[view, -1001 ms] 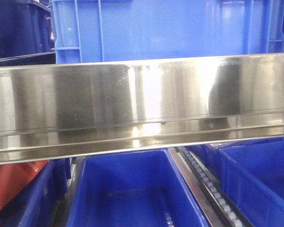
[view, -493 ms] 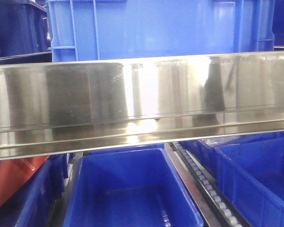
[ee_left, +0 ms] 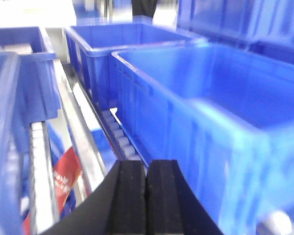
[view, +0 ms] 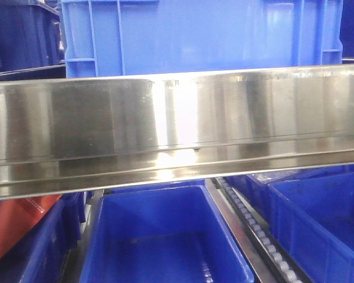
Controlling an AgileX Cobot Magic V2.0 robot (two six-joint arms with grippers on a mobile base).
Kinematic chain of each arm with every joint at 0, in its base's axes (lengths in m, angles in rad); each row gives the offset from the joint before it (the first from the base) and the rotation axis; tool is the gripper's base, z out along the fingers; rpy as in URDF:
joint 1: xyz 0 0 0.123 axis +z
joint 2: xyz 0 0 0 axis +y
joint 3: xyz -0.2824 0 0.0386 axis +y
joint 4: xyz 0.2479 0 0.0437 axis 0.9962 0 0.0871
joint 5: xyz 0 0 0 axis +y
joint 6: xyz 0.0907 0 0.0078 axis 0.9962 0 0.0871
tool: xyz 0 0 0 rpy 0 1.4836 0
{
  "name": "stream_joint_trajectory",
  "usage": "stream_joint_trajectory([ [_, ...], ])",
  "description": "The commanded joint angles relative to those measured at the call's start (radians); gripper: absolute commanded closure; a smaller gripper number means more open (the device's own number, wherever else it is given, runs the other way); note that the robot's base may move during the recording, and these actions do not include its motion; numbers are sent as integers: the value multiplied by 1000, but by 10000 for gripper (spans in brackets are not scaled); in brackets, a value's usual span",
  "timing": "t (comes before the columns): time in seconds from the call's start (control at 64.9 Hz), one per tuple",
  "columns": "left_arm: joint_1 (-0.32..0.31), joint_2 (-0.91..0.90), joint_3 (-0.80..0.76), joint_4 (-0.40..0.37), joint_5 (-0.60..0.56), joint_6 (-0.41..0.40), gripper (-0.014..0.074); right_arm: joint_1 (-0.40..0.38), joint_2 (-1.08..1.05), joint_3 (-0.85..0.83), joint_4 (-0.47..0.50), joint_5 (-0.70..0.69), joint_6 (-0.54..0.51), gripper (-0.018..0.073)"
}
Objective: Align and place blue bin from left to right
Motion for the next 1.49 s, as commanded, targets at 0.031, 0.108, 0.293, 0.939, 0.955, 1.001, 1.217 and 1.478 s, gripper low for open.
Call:
stream_joint_trajectory([
  [0.031, -5, -127, 144, -2, -98, 0, 708, -1, -140, 140, -10, -52, -13, 629],
  [0.108, -5, -208, 249, -2, -158, 0, 708, -1, -223, 235, -33, -71, -15, 629],
  [0.293, -5, -327, 431, -2, -316, 0, 708, -1, -343, 400, -50, -157, -15, 629],
  [0.939, -5, -363, 456, -2, -325, 0, 708, -1, -353, 428, -50, -198, -15, 629],
  [0.955, -5, -363, 456, -2, -325, 0, 708, -1, -353, 428, -50, -198, -15, 629],
  [1.001, -5, -363, 456, -2, -325, 0, 708, -1, -353, 428, -50, -198, -15, 629],
  [1.217, 62, -365, 460, -2, -321, 0, 708, -1, -353, 428, -50, -198, -15, 629],
  [1.478, 256, -486, 586, -67, -325, 0, 708, -1, -353, 428, -50, -198, -15, 629],
])
